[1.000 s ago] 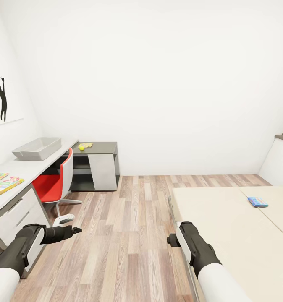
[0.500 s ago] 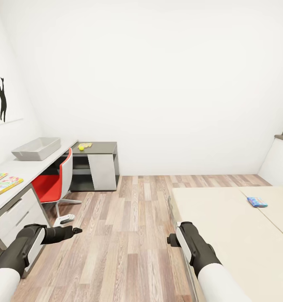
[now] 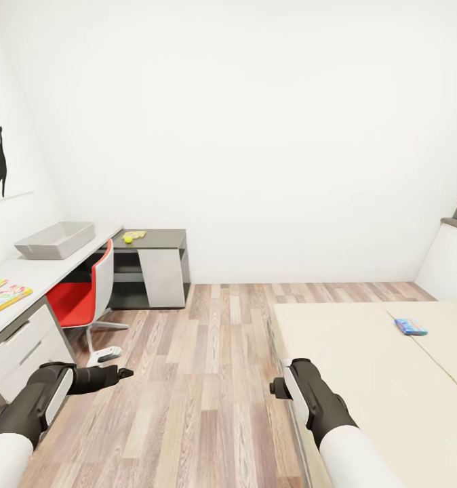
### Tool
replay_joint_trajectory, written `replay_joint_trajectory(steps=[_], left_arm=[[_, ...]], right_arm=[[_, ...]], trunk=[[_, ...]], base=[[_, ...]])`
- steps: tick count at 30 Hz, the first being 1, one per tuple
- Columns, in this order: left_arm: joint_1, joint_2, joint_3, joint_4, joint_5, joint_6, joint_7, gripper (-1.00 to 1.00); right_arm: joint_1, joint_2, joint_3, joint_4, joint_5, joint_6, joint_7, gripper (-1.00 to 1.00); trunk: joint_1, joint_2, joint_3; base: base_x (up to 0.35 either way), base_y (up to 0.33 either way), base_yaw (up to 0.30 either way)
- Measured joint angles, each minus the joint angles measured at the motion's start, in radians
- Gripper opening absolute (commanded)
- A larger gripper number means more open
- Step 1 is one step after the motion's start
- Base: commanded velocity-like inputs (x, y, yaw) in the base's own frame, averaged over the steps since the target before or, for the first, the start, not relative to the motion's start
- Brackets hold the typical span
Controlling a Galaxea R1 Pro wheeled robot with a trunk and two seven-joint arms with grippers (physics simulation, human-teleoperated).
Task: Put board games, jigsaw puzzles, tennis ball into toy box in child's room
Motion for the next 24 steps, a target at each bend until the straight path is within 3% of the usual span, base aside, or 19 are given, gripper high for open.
replay_joint_trajectory(steps=[24], left_arm=[[0.0, 0.0, -0.001, 0.0, 0.0, 0.0, 0.0, 1.0]], right_arm=[[0.0, 0.0, 0.0, 0.0, 0.0, 0.0, 0.0, 1.0]], trunk=[[0.0, 0.0, 0.0]], base=[[0.0, -0.185, 0.0]])
